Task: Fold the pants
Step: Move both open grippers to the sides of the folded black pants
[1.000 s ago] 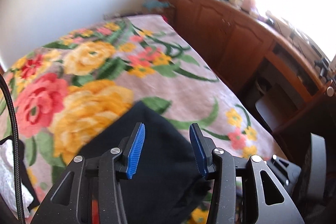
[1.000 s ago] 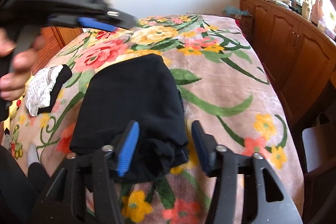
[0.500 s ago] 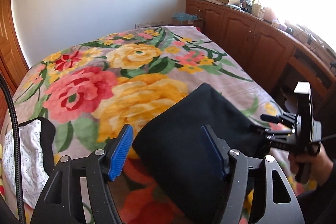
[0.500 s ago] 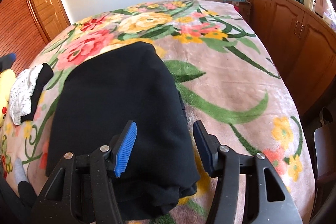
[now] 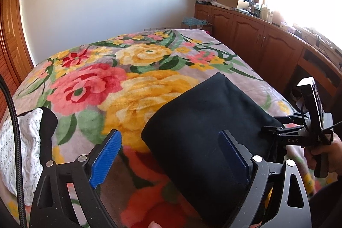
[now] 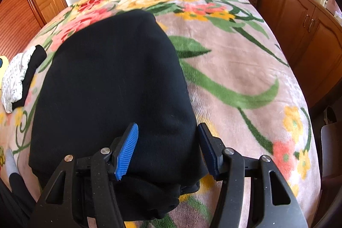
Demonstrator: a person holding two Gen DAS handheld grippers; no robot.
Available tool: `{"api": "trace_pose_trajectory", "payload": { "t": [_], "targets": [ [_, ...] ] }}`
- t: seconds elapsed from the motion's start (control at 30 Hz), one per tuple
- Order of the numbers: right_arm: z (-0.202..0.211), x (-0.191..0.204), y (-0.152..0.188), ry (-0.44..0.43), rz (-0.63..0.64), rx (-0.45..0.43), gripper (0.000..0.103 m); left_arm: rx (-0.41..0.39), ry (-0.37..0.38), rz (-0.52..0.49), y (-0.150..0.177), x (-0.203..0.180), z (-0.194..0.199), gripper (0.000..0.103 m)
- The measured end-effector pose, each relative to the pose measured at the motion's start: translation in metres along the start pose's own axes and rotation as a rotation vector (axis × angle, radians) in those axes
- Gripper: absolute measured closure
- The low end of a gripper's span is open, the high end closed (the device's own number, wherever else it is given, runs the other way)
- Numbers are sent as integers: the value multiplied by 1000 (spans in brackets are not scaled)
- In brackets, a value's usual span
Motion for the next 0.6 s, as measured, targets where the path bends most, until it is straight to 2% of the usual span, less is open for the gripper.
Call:
{"api": "trace_pose_trajectory", "payload": {
  "t": [0.17, 0.2, 0.23, 0.33, 0.47, 0.6],
  "targets": [
    [-5, -3, 8, -34, -44, 43, 47, 16, 22, 20, 3, 4, -8, 10],
    [-5, -4, 9, -46, -51, 46, 53, 19, 23, 24, 4, 6, -10, 10],
    [-3, -5, 10, -46, -48, 42, 65, 23, 25, 29, 3, 7, -11, 10],
    [10, -4, 10, -58, -43, 13, 77, 35, 25, 41, 3, 9, -15, 10],
    [43, -15, 11, -41, -74, -40, 79, 35, 14, 40, 3, 11, -15, 11],
    [39, -28, 27, -36, -102, 13, 78, 50, 27, 50, 8, 7, -22, 11]
  ]
}}
Point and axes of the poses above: each gripper's, at about its wrist camera, not at the fingertips, and z roughly against the way its jaws point, x to its left, y to its underside, the point moved 9 cm from there along -z, roughly the way its jaws point, and after that the axes turned 7 degrees about -z, right-handed, at the moved point
